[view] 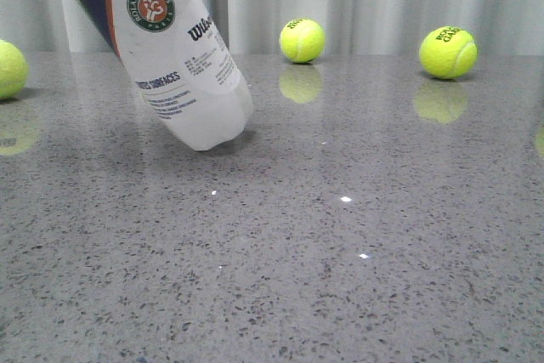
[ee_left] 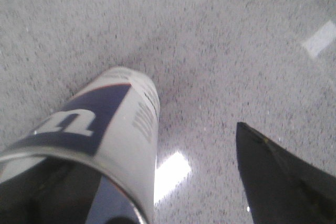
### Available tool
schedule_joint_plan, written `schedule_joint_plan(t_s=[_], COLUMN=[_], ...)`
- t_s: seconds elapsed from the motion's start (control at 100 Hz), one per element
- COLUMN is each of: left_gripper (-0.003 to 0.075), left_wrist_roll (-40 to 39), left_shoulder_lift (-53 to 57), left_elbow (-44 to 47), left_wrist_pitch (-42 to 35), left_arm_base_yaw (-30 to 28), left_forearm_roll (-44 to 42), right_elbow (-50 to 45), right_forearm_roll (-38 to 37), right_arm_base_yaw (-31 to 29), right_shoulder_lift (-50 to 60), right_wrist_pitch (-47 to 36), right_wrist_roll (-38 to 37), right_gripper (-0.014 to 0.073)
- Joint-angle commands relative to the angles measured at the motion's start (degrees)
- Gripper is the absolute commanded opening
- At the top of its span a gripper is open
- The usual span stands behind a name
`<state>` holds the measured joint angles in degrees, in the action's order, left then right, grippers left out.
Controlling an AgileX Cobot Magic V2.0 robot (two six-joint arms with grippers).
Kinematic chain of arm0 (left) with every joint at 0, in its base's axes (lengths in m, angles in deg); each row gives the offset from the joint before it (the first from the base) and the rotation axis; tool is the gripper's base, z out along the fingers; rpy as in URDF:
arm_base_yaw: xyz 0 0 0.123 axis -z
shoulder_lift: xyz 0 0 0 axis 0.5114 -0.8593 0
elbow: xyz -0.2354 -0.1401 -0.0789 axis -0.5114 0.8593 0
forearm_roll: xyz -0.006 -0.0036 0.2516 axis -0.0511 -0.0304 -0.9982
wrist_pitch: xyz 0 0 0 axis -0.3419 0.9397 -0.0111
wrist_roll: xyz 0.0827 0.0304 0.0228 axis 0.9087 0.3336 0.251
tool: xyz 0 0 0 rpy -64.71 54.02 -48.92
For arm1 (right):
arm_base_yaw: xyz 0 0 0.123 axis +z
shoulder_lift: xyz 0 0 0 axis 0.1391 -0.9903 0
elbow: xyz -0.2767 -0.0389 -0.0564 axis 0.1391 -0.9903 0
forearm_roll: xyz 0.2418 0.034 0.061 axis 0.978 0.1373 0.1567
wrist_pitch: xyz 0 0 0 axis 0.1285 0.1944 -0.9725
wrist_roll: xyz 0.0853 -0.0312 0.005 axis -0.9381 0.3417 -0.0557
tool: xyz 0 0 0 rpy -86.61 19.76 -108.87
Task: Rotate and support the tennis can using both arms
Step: 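Lower the can's bottom onto the table and stand it upright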
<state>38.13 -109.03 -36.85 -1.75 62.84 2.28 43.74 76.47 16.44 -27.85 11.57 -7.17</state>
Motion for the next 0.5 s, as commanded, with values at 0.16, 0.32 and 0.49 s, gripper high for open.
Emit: schedule_joint_plan(t_s=[0.16, 0.32, 0.49], left_gripper=[0.0513, 0.0513, 0.0513], left_wrist_roll=[0.2, 0.8, 1.1], left_shoulder_lift=[-3.7, -6.4, -6.9], left_elbow=[-7.9, -11.9, -13.1], left_wrist_pitch=[-3.4, -3.8, -6.0], left_arm_base_yaw=[0.4, 1.4, 4.3], left_forearm_roll=[5.6, 6.8, 6.8], right_elbow=[1.3, 1.3, 1.3], right_forearm_roll=[-0.3, -0.3, -0.3], right_arm_base_yaw=[-0.3, -0.3, -0.3], right_shoulder_lift=[-0.7, -0.7, -0.7], right_wrist_pitch=[-4.7, -4.7, -4.7], right_wrist_roll=[0.2, 0.2, 0.2], right_gripper=[-0.0066, -0.0066, -0.0066])
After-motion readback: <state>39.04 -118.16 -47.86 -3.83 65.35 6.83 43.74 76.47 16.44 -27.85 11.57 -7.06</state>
